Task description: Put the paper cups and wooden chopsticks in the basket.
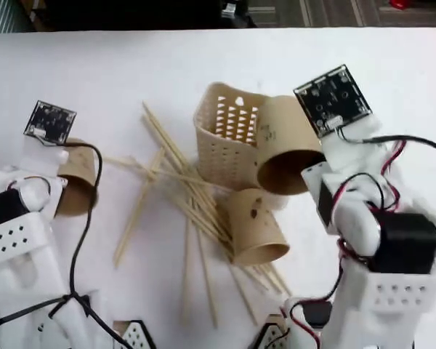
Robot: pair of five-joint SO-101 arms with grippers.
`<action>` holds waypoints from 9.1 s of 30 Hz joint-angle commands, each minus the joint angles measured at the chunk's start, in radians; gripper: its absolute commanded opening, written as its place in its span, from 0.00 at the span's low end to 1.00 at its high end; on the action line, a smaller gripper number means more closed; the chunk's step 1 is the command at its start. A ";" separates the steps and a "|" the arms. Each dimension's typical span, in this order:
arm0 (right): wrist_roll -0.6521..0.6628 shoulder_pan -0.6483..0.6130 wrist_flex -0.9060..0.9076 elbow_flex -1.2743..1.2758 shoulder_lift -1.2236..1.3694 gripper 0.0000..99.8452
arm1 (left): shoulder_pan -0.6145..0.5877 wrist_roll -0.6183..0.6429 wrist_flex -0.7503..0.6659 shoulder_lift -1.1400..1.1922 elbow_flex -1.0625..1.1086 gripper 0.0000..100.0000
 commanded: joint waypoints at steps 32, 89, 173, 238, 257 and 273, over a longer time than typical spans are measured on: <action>-0.166 -0.010 -0.179 -0.005 0.151 0.02 | 0.015 0.009 -0.041 -0.007 0.043 0.02; -0.468 0.437 -0.990 1.056 0.004 0.16 | 0.746 0.393 0.265 -0.180 -0.606 0.02; -0.359 0.406 -0.875 1.019 -0.005 0.16 | 0.806 0.450 0.588 0.447 -1.405 0.23; 0.704 -0.519 -0.002 0.806 -0.133 0.28 | 0.320 0.384 0.126 -0.099 -0.157 0.23; 0.701 -0.449 -0.409 1.039 -0.142 0.09 | 0.320 0.384 0.163 -0.099 -0.155 0.23; 0.497 -0.450 -0.275 0.683 -0.325 0.02 | 0.223 0.382 0.104 -0.101 -0.074 0.23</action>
